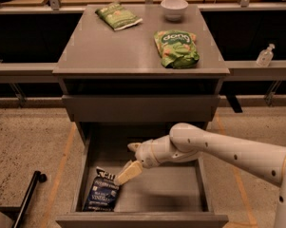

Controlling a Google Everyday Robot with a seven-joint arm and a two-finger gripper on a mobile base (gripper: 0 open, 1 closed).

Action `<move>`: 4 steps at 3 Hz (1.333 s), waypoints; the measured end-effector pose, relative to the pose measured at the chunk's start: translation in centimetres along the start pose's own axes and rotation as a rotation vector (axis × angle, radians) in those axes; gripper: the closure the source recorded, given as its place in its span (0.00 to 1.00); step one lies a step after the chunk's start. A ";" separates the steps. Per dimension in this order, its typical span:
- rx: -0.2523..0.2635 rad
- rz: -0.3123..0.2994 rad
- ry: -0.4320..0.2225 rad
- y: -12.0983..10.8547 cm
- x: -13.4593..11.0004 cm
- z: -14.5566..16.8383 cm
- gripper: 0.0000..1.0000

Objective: Pick blue chip bag from middle drawer and place on counter

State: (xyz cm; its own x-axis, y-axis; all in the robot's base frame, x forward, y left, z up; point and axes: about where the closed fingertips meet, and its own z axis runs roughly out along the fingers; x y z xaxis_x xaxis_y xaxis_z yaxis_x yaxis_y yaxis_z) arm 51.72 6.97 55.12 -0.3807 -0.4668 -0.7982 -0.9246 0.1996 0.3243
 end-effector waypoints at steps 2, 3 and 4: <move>0.014 0.023 0.109 -3.2 4.5 6.8 0.00; 0.016 0.018 0.205 -4.3 6.7 9.9 0.00; -0.005 0.034 0.247 -4.4 8.5 12.6 0.00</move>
Offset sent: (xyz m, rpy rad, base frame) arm 0.0233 0.0486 -0.1334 -0.2325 0.0431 0.0453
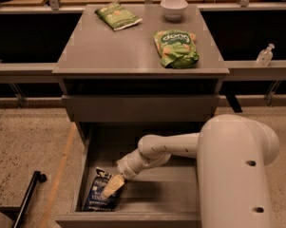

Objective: Pick blue chip bag from middle drawer and place on counter

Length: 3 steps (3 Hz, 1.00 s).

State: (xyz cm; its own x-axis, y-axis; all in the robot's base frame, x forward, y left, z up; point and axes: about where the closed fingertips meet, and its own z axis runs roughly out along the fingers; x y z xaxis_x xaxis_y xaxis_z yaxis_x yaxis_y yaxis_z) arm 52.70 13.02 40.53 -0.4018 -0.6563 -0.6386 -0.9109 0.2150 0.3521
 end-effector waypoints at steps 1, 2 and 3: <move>-0.022 0.032 0.006 0.5 1.0 2.2 0.14; -0.032 0.048 -0.008 1.3 1.2 3.0 0.37; -0.039 0.050 -0.029 2.2 0.7 3.0 0.67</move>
Offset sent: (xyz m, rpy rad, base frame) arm -0.0265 0.0207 -0.0271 0.0320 0.0667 -0.0347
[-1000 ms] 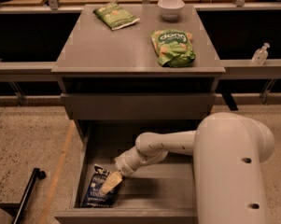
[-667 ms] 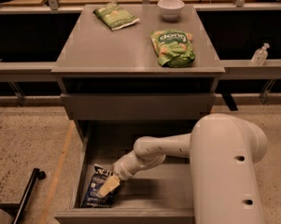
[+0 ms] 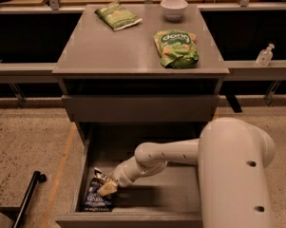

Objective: Pick blue chip bag from middle drawer and place on counter

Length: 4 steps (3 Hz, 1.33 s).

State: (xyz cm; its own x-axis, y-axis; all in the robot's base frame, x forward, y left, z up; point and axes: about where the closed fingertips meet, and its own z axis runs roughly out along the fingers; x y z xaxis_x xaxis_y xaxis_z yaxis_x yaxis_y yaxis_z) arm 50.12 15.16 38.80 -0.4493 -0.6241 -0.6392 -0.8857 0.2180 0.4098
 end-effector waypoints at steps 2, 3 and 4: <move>-0.021 -0.114 -0.141 2.9 -7.0 -4.0 1.00; -0.056 -0.196 -0.249 5.3 -11.4 -7.2 1.00; -0.099 -0.296 -0.377 8.3 -16.4 -13.6 1.00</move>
Offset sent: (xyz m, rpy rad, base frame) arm 0.0213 0.0354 0.1674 0.2734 -0.2153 0.0728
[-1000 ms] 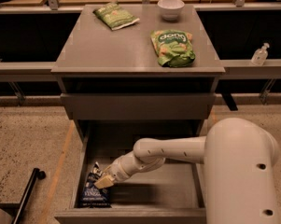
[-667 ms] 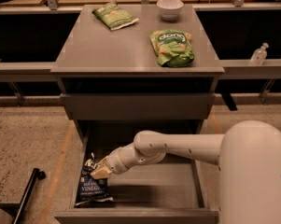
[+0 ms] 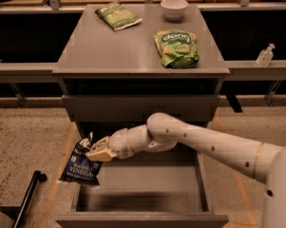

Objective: Pick blue chip bag from middle drawer and place on counter

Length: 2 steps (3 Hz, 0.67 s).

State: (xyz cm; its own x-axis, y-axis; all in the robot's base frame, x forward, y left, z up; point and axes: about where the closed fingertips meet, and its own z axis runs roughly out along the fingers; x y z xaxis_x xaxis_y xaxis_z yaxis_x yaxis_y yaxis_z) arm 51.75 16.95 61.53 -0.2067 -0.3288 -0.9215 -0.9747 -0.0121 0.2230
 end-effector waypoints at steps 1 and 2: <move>-0.018 -0.062 -0.063 1.1 -4.5 -3.8 1.00; 0.001 -0.131 -0.051 0.6 -11.4 -10.8 1.00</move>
Offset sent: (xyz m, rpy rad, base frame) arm 0.0547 -0.1100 0.2151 0.0651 -0.1800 0.0127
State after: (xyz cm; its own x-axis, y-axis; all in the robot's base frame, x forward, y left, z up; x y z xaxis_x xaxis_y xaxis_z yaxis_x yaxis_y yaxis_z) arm 54.49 10.49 75.63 -0.0820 -0.2764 -0.9575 -0.9937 -0.0505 0.0997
